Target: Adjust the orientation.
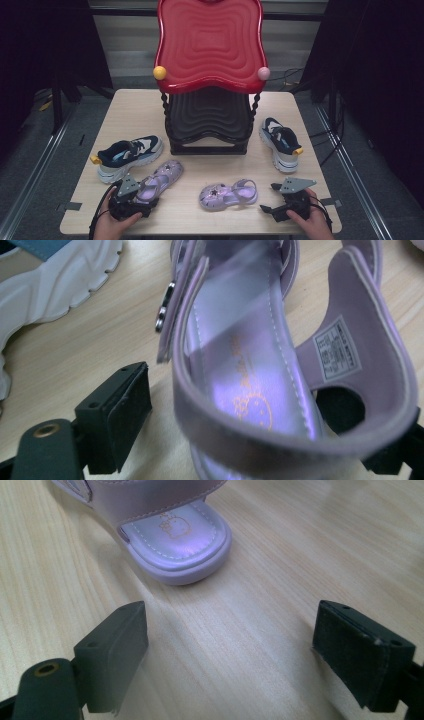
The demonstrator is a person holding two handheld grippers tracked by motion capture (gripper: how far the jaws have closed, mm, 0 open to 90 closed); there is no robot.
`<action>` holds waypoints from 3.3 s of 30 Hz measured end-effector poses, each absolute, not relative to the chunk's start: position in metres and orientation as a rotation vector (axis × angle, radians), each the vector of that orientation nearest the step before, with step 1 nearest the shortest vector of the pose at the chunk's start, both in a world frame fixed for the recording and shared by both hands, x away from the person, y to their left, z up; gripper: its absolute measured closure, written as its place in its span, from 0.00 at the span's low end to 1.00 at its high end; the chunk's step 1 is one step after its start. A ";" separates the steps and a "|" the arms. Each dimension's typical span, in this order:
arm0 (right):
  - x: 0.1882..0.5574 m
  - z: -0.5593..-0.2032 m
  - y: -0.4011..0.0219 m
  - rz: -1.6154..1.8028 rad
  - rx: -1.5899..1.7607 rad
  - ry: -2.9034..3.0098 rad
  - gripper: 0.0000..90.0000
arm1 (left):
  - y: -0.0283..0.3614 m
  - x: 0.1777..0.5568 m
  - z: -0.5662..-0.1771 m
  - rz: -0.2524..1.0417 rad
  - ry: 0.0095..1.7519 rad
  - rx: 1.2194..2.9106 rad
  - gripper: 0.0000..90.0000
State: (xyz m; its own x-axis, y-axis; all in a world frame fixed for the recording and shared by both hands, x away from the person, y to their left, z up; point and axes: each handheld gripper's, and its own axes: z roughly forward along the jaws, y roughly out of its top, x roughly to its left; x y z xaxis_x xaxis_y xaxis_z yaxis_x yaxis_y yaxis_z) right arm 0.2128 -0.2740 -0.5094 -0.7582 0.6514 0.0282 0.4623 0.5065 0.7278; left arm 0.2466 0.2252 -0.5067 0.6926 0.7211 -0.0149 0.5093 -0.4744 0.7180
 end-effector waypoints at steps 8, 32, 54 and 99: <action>0.213 -0.509 -0.274 1.096 0.945 2.501 0.15 | 0.218 0.249 -0.507 0.390 0.968 2.190 0.05; 0.213 -0.509 -0.274 1.096 0.945 2.501 0.15 | 0.231 0.236 -0.504 0.366 0.918 2.170 0.25; 0.213 -0.509 -0.274 1.096 0.944 2.501 0.15 | 0.223 0.242 -0.505 0.410 0.951 2.137 0.40; 0.213 -0.509 -0.274 1.095 0.946 2.501 0.15 | 0.193 0.241 -0.443 0.388 0.873 2.013 0.41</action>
State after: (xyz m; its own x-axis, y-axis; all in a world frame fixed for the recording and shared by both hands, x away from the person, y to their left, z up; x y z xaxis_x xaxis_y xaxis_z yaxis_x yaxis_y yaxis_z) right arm 0.2126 -0.2740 -0.5093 -0.7574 0.6523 0.0284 0.4635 0.5066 0.7270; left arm 0.2412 0.1932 -0.4426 0.7037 0.7082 -0.0570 0.4327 -0.3636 0.8249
